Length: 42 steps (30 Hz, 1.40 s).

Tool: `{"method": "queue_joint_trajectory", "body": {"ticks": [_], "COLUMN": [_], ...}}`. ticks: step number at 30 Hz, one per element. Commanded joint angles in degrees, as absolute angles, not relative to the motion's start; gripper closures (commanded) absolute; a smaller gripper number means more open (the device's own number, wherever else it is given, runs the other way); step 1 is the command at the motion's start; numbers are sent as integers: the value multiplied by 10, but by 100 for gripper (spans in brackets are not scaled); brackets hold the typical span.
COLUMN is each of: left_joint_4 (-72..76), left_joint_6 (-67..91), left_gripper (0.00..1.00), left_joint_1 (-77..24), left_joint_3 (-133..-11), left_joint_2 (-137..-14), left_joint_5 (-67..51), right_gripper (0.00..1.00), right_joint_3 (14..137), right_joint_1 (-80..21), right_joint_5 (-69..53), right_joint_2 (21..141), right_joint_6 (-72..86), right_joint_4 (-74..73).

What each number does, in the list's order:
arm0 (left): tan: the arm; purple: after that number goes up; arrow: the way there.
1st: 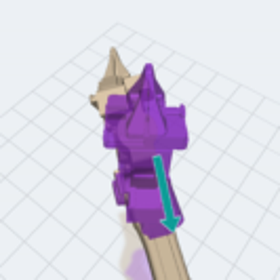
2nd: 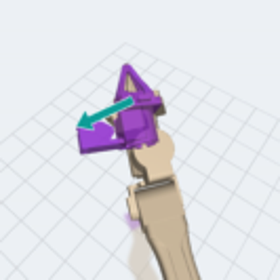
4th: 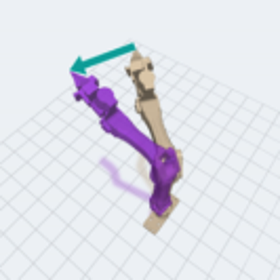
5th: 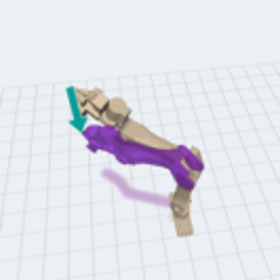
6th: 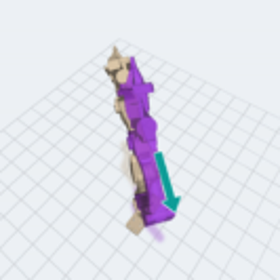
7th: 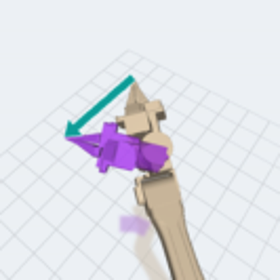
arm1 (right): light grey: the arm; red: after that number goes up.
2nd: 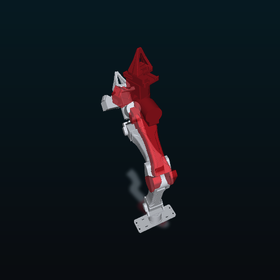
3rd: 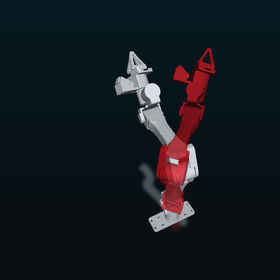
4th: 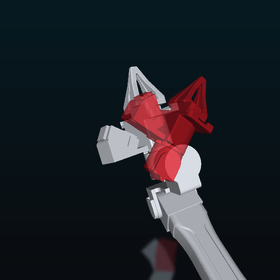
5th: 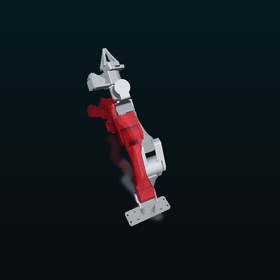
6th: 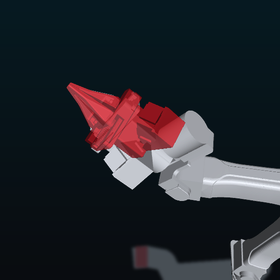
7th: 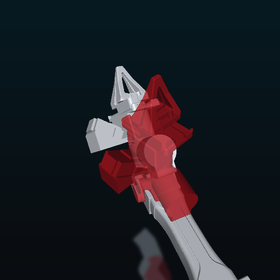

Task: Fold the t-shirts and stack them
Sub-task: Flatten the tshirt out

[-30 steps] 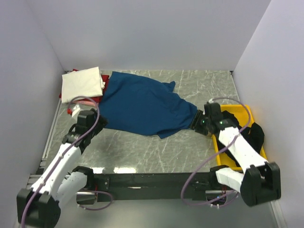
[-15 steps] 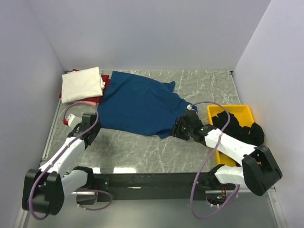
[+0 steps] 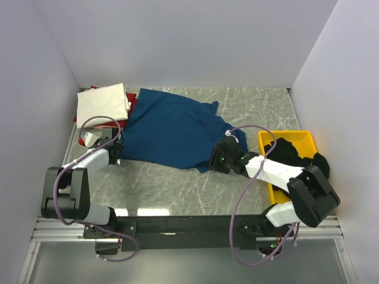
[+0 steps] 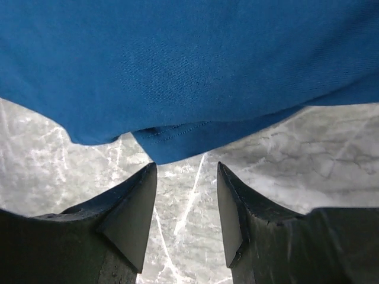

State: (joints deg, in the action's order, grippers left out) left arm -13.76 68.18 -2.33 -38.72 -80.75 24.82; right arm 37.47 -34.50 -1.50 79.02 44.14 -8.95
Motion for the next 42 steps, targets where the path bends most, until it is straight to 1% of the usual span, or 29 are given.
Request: {"method": "queue_joint_trajectory", "body": {"ticks": [1,3,6,7,10,11,12,13,15,16,17,22,24,25,26,27,28,32,37,42], "left_joint_4": [-120,-112,-119,-118,-115,-113,-113,-114,-113,-114,-116,-127,-129,-130,-135,-141,-142,-158,-185,-194], "left_joint_6": [685,686,686,687,689,687,688,687,684,683,681,679,677,677,675,670,670,656,638,621], "left_gripper": [49,50,54,59,69,75,78,85,91,97,99,99,99,99,99,99,99,99,99,99], "left_joint_1": [-21,-20,-20,-20,-20,-20,-20,-20,-21,-20,-20,-20,-20,-20,-20,-20,-20,-20,-21,-20], "left_joint_3": [-406,-404,-412,-412,-410,-409,-409,-410,-411,-414,-414,-422,-424,-425,-426,-430,-432,-439,-459,-467], "left_joint_2": [-830,-840,-861,-867,-869,-868,-867,-866,-860,-859,-857,-846,-843,-841,-839,-825,-825,-797,-754,-707], "left_joint_5": [241,240,241,242,241,239,236,236,234,234,235,236,233,232,231,230,230,241,249,242], "right_gripper": [48,48,48,48,48,47,47,47,46,46,46,47,55,61,77,99,99,100,100,100], "right_joint_3": [400,404,410,412,417,418,419,419,422,424,430,453,462,466,468,462,462,432,404,404], "right_joint_1": [-360,-365,-371,-372,-374,-376,-377,-379,-381,-382,-385,-406,-414,-416,-416,-416,-416,-413,-403,-394], "right_joint_5": [-1,11,25,27,34,37,41,47,52,52,53,80,90,98,101,115,119,141,154,164], "right_joint_2": [809,820,833,837,849,852,856,859,867,872,877,911,923,925,927,910,910,834,670,550], "right_joint_6": [450,452,454,454,456,458,461,462,467,468,469,475,476,476,477,478,478,471,461,455], "right_joint_4": [-62,-62,-65,-65,-63,-62,-62,-62,-58,-58,-59,-79,-91,-97,-110,-130,-130,-175,-252,-333]}}
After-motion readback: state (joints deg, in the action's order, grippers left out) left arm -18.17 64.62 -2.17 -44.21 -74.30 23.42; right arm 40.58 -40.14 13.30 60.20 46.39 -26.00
